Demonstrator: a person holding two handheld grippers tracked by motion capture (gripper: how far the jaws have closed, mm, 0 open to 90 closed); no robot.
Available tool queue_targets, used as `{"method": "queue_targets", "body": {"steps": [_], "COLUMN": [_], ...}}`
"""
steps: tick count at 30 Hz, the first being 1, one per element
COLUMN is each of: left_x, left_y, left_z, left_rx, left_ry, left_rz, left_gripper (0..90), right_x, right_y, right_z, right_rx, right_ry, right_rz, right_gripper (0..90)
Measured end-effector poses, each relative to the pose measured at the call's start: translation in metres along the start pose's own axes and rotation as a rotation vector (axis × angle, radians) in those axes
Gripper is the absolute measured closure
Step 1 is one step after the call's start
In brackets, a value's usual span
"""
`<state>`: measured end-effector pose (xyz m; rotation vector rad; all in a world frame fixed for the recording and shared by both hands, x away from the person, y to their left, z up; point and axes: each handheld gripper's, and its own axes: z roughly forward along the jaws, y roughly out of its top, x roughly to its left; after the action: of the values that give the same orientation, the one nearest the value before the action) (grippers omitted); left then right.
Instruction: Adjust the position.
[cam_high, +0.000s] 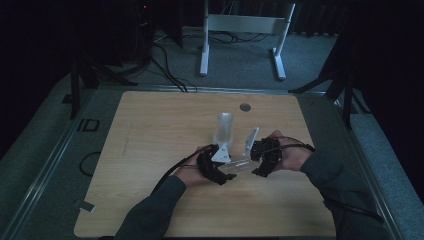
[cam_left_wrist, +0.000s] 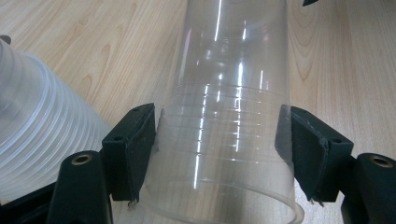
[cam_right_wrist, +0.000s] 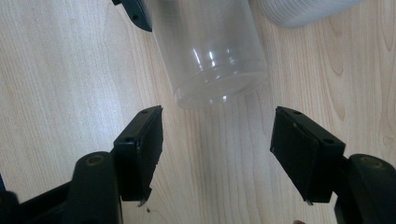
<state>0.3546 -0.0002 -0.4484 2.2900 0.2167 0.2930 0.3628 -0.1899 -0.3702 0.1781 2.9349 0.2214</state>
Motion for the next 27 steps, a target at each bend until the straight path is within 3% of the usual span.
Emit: {"method": "queue_targets", "body": {"steps": [13, 27], "left_x": [-0.006, -0.012], "left_y": [0.004, 0.008], "left_z": [0.001, 0.0], "left_rx": [0.053, 0.02], "left_ry": [0.001, -0.015], "left_rz": [0.061, 0.079], "left_gripper": [29.8, 29.7], "right_x": [0.006, 0.012], "right_y": [0.009, 0.014], "right_z": [0.006, 0.017], "right_rx": [0.011, 0.02], "right_ry": [0.006, 0.022], "right_rz": [-0.041, -0.08], "right_gripper": [32.8, 32.4]}}
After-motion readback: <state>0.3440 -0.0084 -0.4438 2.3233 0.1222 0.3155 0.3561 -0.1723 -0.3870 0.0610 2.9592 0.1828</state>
